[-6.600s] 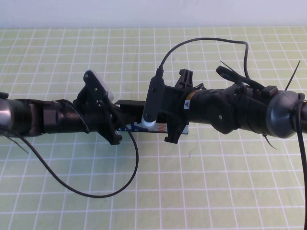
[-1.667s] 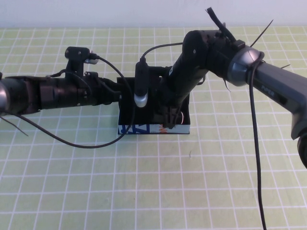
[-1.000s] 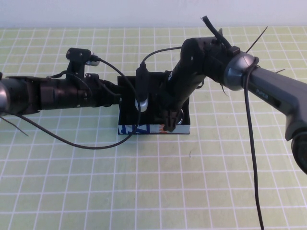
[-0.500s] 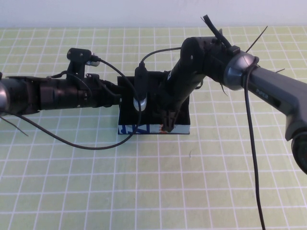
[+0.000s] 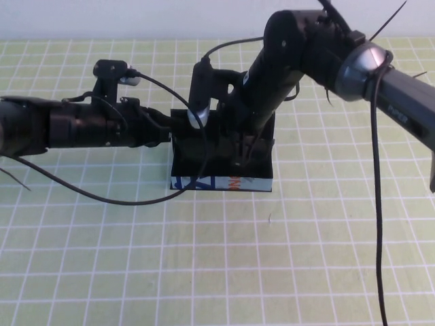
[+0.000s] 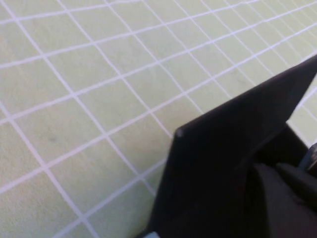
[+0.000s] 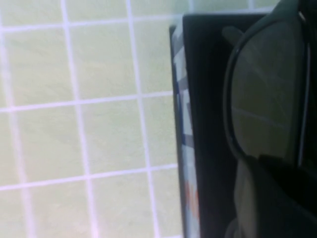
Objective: Take glasses out of glasses case
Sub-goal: Pick up the glasses from the glasses case, then place the glasses on the table
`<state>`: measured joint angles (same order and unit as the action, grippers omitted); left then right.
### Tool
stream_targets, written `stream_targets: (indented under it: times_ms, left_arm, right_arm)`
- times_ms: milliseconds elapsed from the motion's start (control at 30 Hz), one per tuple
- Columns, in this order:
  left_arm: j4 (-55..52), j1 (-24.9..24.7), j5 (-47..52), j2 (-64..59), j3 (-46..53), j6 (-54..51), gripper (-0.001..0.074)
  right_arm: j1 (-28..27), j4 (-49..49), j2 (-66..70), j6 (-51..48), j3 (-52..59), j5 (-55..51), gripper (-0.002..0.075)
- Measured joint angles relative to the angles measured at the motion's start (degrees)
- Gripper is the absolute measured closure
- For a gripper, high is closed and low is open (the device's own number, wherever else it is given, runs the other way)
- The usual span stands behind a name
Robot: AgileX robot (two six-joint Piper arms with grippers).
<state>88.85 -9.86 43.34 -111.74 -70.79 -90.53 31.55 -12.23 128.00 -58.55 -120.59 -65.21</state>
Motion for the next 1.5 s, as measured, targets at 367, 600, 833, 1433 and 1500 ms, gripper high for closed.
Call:
stream_targets:
  times_ms: [367, 600, 833, 1433, 1500]
  left_arm:
    - [-11.7, 0.0, -0.2, 11.1, 0.0, 9.3, 0.0739]
    - [-15.5, 0.0, -6.6, 22.1, 5.1, 11.8, 0.0739]
    - [-15.4, 0.0, -12.6, 27.2, 13.6, 11.8, 0.0739]
    - [-11.6, 0.0, -6.7, 30.5, 17.1, 11.8, 0.0739]
    - [-11.6, 0.0, -6.3, 31.3, 17.1, 11.8, 0.0739]
  right_arm:
    - [0.0, 5.3, -7.5, 25.7, -4.0, -6.4, 0.0682]
    - [-6.2, 10.7, -18.8, 46.8, 7.4, -6.2, 0.0682]
    - [-15.3, 3.6, -22.3, 51.7, 30.5, 6.3, 0.0682]
    - [-15.9, -3.4, -15.5, 59.6, 42.3, 25.0, 0.0615]
    - [-15.9, -3.3, -15.3, 59.6, 42.3, 25.0, 0.0552]
